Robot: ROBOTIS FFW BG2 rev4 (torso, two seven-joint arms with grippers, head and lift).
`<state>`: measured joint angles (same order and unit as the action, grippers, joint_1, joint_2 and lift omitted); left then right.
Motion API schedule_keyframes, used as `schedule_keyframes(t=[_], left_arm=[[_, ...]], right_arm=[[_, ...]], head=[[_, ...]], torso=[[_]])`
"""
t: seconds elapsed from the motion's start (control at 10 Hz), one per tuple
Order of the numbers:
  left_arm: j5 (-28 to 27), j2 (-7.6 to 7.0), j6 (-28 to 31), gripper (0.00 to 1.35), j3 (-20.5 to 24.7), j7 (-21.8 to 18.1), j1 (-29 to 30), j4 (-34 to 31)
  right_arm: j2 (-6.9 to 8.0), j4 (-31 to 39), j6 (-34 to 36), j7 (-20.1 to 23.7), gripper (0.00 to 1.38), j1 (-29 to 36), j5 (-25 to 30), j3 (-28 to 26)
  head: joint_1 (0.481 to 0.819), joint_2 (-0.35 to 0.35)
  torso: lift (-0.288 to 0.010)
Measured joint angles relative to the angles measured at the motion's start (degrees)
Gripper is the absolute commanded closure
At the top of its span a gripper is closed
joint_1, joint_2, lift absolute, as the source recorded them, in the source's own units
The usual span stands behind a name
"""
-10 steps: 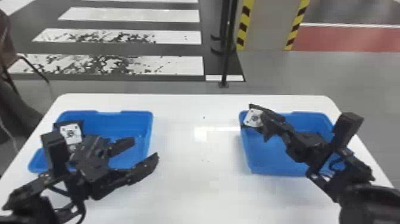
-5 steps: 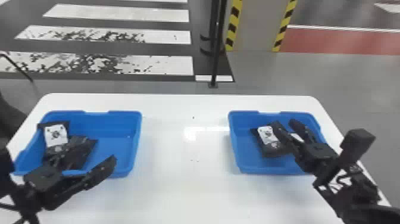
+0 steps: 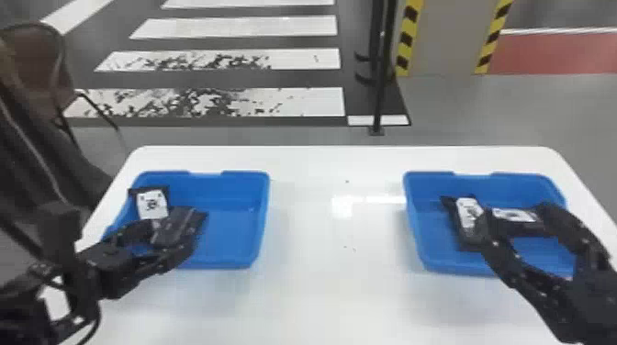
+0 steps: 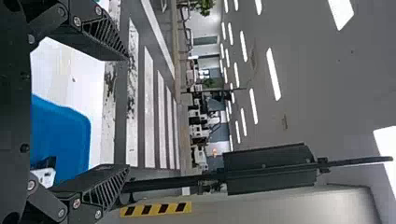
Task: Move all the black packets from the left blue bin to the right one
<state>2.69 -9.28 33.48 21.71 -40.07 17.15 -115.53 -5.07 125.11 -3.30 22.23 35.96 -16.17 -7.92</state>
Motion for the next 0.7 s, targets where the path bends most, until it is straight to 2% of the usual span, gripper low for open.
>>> schedule_keyframes(t=[0.2,0.5,0.7], left_arm=[[-6.1,-0.89,7.1,0.2,0.6,0.9,-3.4,0.0],[-10.8,-2.44,17.6,0.2,-2.1,1.9,-9.5,2.1],[-11.4,-3.11,21.2,0.21,-4.9,2.6,-14.0,6.6]], right_arm=[[0.48,3.4,-0.8,0.0,0.22,5.3,-2.1,2.4],[0.51,4.1,-0.3,0.0,0.22,7.2,-4.2,2.9],[0.51,3.7,0.5,0.0,0.22,7.2,-5.0,3.0]], head=[[0.695,0.225],[0.695,0.245],[0.695,0.23]], torso=[[-0.14],[-0.14],[-0.14]])
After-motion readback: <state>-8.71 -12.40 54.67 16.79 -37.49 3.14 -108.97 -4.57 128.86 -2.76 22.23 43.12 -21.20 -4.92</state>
